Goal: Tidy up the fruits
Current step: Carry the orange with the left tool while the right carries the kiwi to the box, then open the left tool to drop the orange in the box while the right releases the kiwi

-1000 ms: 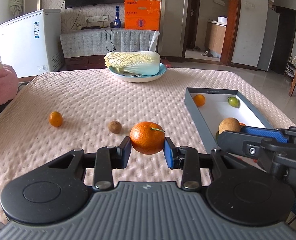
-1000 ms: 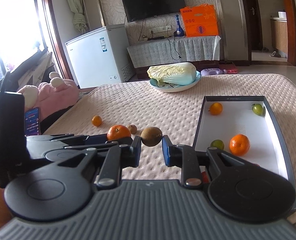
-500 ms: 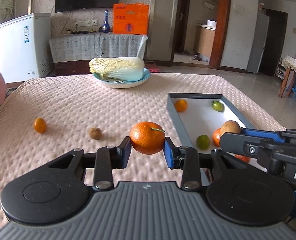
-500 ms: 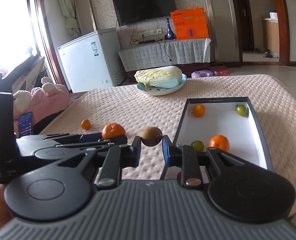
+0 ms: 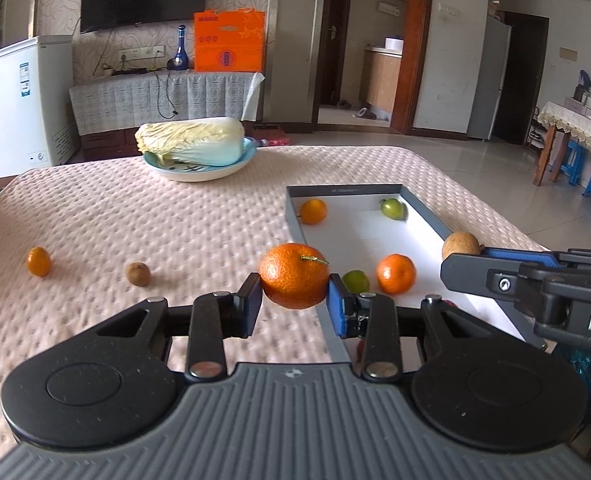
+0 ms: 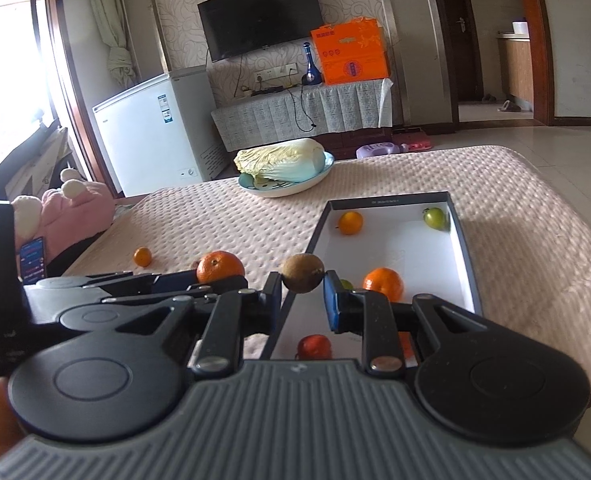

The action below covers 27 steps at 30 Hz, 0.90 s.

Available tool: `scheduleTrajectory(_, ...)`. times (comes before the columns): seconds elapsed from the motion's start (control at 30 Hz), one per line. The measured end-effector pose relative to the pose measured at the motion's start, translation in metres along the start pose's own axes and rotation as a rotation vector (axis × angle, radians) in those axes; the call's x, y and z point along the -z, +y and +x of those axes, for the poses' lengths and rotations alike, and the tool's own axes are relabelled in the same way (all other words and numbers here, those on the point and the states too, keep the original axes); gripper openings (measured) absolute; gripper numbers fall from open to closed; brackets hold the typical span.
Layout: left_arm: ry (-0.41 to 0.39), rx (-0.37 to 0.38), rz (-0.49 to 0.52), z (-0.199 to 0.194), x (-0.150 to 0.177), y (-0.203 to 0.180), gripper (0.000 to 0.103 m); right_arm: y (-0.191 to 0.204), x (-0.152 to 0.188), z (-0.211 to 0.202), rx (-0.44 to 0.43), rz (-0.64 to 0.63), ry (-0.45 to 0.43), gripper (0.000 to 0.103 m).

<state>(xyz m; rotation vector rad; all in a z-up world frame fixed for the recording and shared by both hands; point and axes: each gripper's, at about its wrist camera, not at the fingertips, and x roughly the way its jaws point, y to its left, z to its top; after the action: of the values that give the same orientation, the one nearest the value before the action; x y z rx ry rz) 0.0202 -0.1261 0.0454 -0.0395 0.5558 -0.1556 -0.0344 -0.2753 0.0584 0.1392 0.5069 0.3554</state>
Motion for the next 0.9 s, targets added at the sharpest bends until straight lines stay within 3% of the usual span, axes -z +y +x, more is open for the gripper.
scheduleTrajectory(0.43,0.004,0.044,0.016,0.013,-0.002,-0.021,0.040,-0.026,0.006,-0.009,0.075,0.019,0.021,0.025)
scheduleTrajectory(0.9,0.043,0.119,0.046,0.059,-0.007,-0.062,0.040,-0.049,0.023,-0.006,0.161,-0.008,0.131,0.025)
